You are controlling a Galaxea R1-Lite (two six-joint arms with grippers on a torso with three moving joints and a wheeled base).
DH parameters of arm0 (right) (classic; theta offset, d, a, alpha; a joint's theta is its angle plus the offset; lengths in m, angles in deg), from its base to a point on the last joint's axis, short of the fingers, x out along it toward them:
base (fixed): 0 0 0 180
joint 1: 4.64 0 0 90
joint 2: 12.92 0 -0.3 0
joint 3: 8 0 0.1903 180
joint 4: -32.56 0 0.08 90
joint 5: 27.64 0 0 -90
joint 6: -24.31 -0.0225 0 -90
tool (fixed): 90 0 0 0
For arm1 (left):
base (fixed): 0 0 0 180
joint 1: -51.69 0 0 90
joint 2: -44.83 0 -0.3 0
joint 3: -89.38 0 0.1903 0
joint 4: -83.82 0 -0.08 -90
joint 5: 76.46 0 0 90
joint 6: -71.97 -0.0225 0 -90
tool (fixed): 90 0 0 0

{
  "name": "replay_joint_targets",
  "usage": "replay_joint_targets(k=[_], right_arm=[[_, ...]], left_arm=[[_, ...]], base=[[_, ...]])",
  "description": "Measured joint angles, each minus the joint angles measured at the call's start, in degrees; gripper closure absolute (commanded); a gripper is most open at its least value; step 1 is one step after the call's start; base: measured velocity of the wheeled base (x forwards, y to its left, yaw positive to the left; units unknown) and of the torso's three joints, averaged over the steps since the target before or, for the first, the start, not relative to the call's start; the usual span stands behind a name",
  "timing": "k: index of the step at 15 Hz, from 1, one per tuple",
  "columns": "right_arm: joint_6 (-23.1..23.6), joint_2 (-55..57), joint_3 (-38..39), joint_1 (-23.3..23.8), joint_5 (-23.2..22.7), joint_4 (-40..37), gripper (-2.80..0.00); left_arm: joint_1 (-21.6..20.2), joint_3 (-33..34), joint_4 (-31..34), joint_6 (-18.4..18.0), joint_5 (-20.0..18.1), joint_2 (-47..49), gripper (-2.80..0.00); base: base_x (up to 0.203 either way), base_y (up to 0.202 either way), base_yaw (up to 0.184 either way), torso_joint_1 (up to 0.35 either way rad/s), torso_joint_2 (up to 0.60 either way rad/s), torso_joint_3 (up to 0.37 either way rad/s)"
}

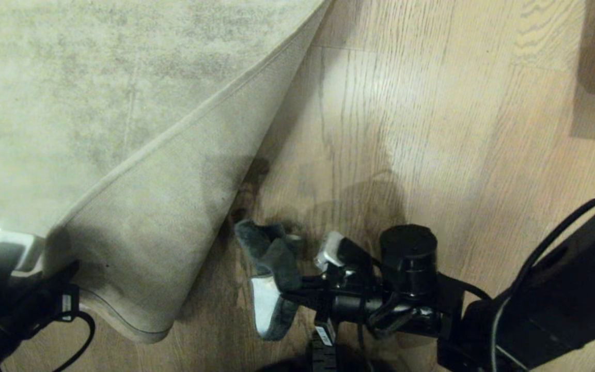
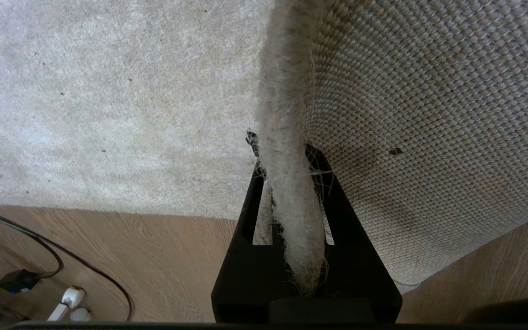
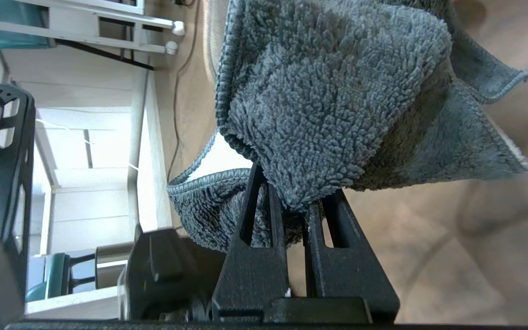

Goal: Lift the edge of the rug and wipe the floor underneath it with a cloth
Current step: Wipe the floor under the carpet with a rag

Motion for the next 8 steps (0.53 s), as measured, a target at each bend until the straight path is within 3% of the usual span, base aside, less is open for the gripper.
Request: replay_joint_targets(k=[8], right_arm=[[0.0,13.4,-13.4,-1.9,0.1,1.9,0.0]], left_arm=[[0.0,0.1,0.1,0.0,0.1,0.0,0.0]], base=[[0.0,0.0,0.0,0.0,0.0,0.0]])
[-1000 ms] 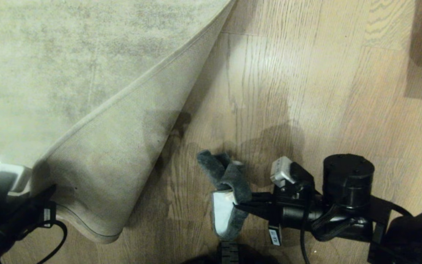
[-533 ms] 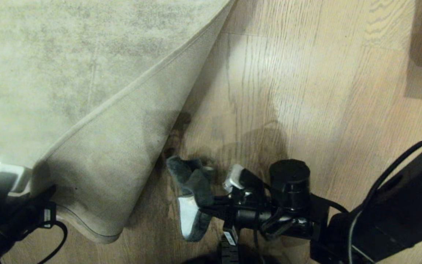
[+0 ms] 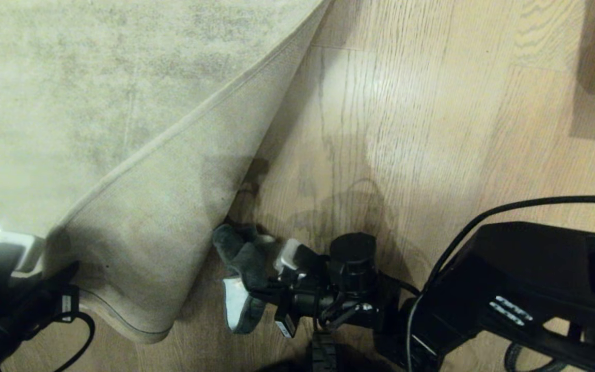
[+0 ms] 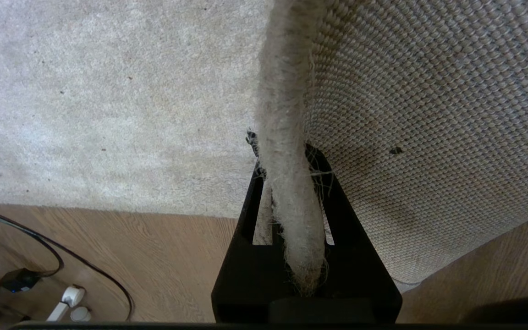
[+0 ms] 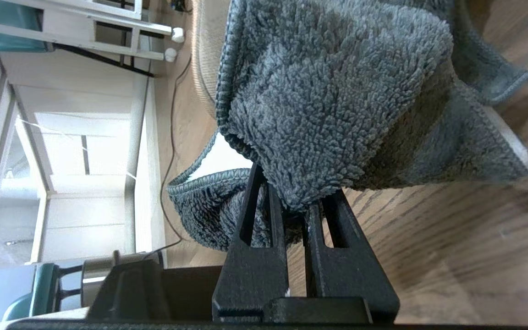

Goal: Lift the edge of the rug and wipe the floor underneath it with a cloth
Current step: Wipe the floor under the carpet with a rag

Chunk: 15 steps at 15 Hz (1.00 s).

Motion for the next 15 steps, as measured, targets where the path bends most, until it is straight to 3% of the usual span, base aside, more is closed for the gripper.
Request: replay_joint_targets(k=[15], right_arm=[[-1.9,8.1,-12.5,3.6,1.7,1.7,0.0]], left_arm=[[0.0,-0.1,0.1,0.1,0.0,0.5,0.0]], base=[[0.0,0.0,0.0,0.0,0.0,0.0]])
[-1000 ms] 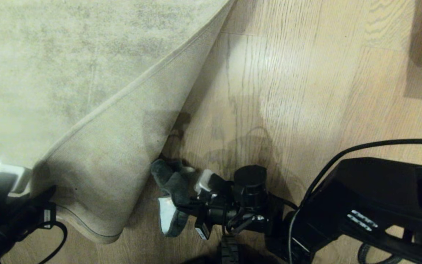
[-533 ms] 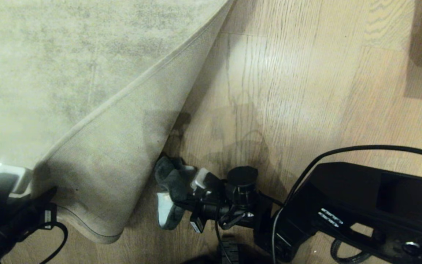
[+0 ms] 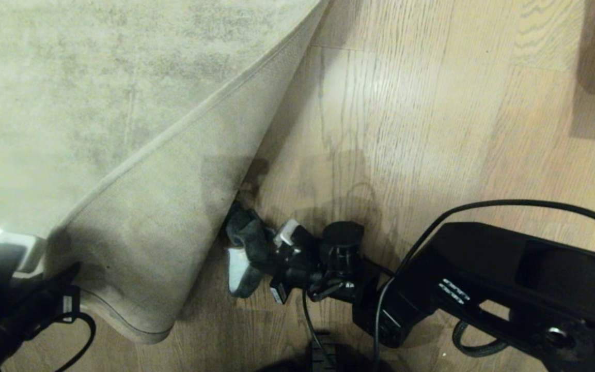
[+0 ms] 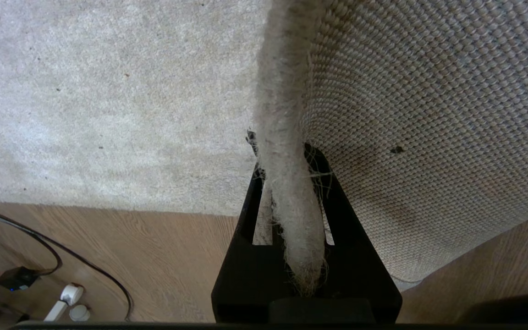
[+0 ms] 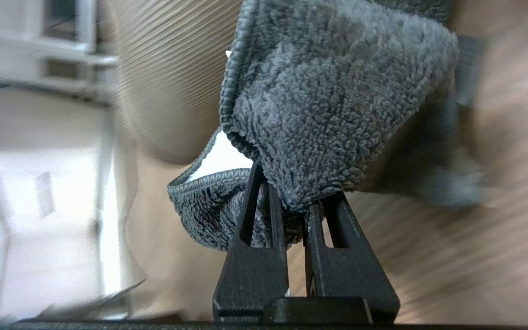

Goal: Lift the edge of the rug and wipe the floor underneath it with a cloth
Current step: Wipe the floor under the carpet with a rag

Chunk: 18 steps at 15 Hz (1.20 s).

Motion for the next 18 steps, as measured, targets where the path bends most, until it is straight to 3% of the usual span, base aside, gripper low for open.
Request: replay_joint_targets(k=[3,8,18], right_arm=[[-0.2,0.5,-3.9,0.7,5.9,0.2,0.0],[-0.2,-0.7,-7.8,3.3,8.3,-0.9,0.0],[1.5,-10.4,-6.5,9.7,10.0,-4.6,0.0]], left_arm=[[0.0,-0.3,0.0,-0.1,-0.1,0.3,0.0],[0.1,0.0,-0.1,-0.2,-0.1,0.5,0.0],[0.1,0.2,-0.1,-0.2,-0.1,0.5,0.0]], base=[[0.0,0.0,0.0,0.0,0.0,0.0],[0.0,0.0,0.0,0.0,0.0,0.0],[0.0,0.0,0.0,0.0,0.0,0.0]])
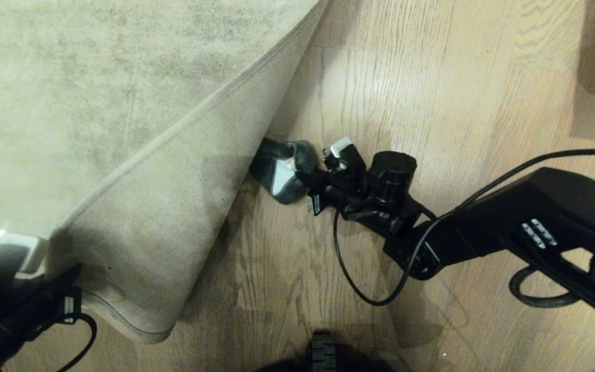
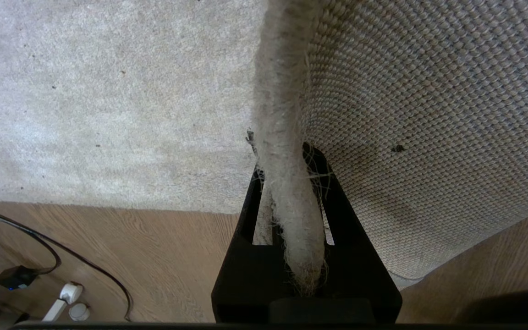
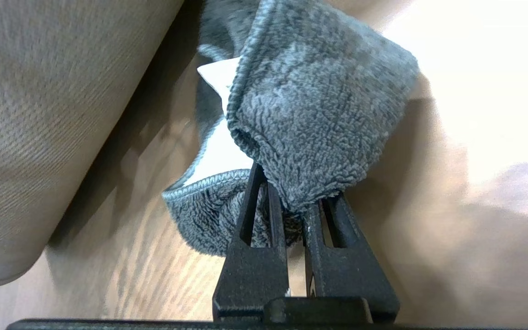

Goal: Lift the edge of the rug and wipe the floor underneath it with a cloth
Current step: Wipe the floor under the carpet with a rag

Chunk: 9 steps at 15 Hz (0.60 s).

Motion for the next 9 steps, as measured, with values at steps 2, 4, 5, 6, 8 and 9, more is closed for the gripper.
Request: replay_joint_targets(k=[2,4,5,6,8,9], right_arm=[[0.6,-2.5,3.2,0.3,0.0,-0.2,0.0],[1.4,-5.2,7.7,0.1,-0.1,0.0,0.0],[1.6,-6.4,10.3,-0.7,-0.1,0.1,0.0],[1.6,-7.7,13.0,-1.9,-0.2,0.3,0.0],[1.7,-9.7,18.4,-5.6,-0.3,0.8,0.0],[1.7,-10.3,20.8,-7.8,-0.3,1.4,0.0]], left_arm=[[0.0,0.0,0.0,0.0,0.0,0.0,0.0],[0.0,0.0,0.0,0.0,0.2,-0.2,0.0],[0.0,0.1,0.0,-0.1,0.2,-0.2,0.0],[0.0,0.1,0.0,-0.1,0.2,-0.2,0.0],[0.0,0.2,0.0,-0.2,0.2,-0.3,0.0],[0.0,0.2,0.0,-0.2,0.2,-0.4,0.0]], base=[[0.0,0.0,0.0,0.0,0.0,0.0],[0.0,0.0,0.0,0.0,0.0,0.0],[0.0,0.0,0.0,0.0,0.0,0.0],[0.0,0.0,0.0,0.0,0.0,0.0],[0.0,0.0,0.0,0.0,0.0,0.0],[0.0,0.0,0.0,0.0,0.0,0.0]])
